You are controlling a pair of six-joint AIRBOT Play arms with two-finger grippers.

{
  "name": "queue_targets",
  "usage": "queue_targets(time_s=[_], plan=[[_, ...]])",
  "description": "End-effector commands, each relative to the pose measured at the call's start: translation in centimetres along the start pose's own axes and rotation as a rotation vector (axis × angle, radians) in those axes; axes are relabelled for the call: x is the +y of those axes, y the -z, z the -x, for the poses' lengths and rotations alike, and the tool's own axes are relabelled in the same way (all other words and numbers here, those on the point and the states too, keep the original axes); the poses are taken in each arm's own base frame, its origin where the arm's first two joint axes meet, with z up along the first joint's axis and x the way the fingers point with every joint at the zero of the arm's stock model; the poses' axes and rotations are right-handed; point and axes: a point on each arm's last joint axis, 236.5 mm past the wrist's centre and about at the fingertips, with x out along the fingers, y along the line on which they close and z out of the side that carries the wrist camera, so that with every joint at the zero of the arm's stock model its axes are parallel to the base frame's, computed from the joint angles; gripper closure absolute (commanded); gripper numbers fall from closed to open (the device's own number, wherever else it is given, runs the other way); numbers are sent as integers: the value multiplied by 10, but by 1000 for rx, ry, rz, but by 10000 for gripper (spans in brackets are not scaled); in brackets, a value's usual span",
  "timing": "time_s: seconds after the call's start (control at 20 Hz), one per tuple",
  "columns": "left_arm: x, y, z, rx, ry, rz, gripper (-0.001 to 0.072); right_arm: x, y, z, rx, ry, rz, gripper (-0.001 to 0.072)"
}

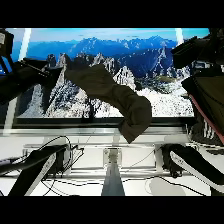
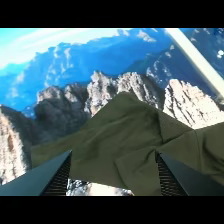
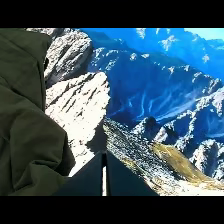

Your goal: Fold the clothes and pants, and hang the long-sleeved shirts on hangers.

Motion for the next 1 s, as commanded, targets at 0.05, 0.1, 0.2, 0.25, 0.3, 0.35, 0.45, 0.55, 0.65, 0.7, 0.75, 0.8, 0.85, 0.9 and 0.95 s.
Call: queue_targets(time_s=[0.05,0.1,0.2,0.25,0.3,0.35,0.45,0.55,0.65,0.7,0.75,0.8,0.85,0.9,0.95], plan=[[0,-1,0,-1,0,-1,141,0,0,0,-1,0,0,703],[0,-1,0,-1,0,-1,141,0,0,0,-1,0,0,703],[0,-1,0,-1,0,-1,141,0,0,0,-1,0,0,703],[0,-1,0,-1,0,-1,141,0,0,0,-1,0,0,703],[0,-1,0,-1,0,-1,141,0,0,0,-1,0,0,703],[0,-1,0,-1,0,-1,141,0,0,0,-1,0,0,703],[0,-1,0,-1,0,-1,141,-1,-2,0,-10,4,4,703],[0,-1,0,-1,0,-1,141,-5,-14,1,-59,23,4,703],[0,-1,0,-1,0,-1,141,-10,-32,3,-135,43,0,702],[0,-1,0,-1,0,-1,141,-11,-41,4,-176,48,-7,703],[0,-1,0,-2,0,-1,141,-10,-40,5,-171,44,-16,701],[0,-1,0,-2,0,-1,141,-11,-35,3,-147,48,-7,686],[0,-1,0,-2,0,-1,141,-18,-24,2,-103,73,15,686],[0,-1,0,-2,0,-1,141,-27,-8,1,-35,102,21,686],[0,-1,0,-2,1,5,141,-37,11,1,37,125,13,686]])
